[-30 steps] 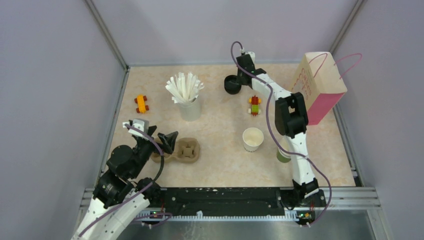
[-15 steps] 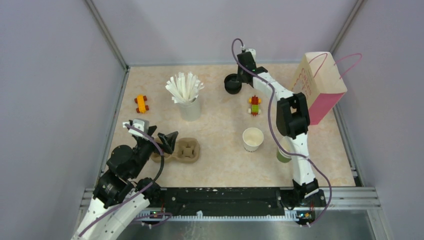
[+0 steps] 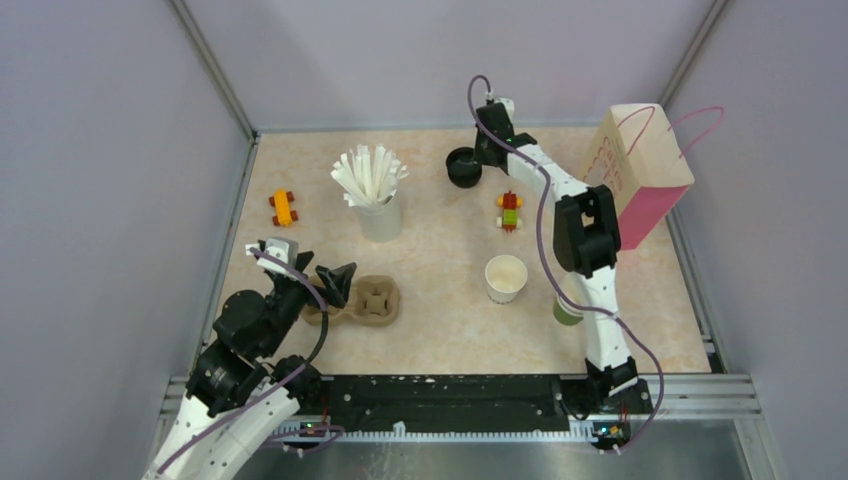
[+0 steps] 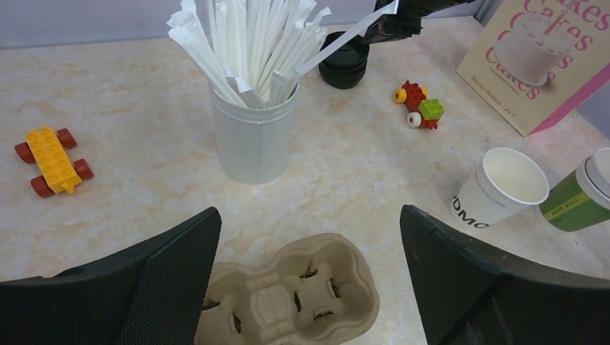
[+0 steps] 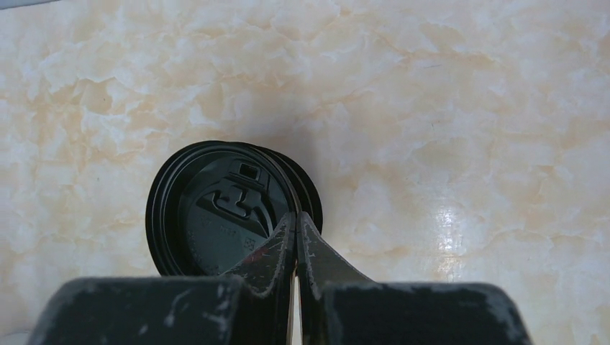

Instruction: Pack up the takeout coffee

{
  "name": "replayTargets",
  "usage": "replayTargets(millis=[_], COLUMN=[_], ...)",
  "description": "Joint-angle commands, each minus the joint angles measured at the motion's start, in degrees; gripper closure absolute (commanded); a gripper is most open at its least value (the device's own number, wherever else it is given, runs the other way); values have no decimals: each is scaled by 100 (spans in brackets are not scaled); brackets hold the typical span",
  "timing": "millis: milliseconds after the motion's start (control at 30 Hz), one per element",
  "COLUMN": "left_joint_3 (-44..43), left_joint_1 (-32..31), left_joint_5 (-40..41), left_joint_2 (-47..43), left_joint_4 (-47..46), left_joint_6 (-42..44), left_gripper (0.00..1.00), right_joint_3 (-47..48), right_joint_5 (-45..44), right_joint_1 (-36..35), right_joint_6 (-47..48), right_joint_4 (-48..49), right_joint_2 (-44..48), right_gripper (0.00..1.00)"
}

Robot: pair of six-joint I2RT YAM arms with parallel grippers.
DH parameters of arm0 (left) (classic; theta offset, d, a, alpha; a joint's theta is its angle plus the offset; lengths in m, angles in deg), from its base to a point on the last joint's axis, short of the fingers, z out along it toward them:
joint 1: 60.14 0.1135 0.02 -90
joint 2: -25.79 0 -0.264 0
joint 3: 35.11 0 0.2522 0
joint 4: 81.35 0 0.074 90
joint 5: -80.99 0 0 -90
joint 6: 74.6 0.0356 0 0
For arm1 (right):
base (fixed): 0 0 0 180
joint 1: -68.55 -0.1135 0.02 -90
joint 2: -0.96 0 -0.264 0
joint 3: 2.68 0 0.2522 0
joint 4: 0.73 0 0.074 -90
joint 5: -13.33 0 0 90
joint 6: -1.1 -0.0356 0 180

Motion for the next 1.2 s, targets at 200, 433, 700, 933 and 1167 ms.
replayTargets(millis=[200, 433, 700, 933, 1167], left_joint_3=[18, 19, 11, 16, 0], left_joint_1=[-11, -9, -13, -8, -9], left_joint_5=[-51, -59, -85, -91, -68], left_joint_2=[74, 77, 65, 92, 117], left_joint_4=[-233, -241, -241, -242, -239], left_joint_6=[33, 33, 33, 33, 33], left_gripper=[1, 1, 1, 1, 1], right_joint_3=[273, 446, 663, 1327, 1622], right_joint_5=[394, 947, 1440, 1046, 390], right_joint_1=[230, 254, 57, -373, -666], right_joint_6=[-754, -514, 241, 1032, 1344], right_joint_4=[14, -165, -279, -639, -717], right_joint_2=[455, 569, 554, -22, -378], right_gripper=[100, 73, 72, 73, 73])
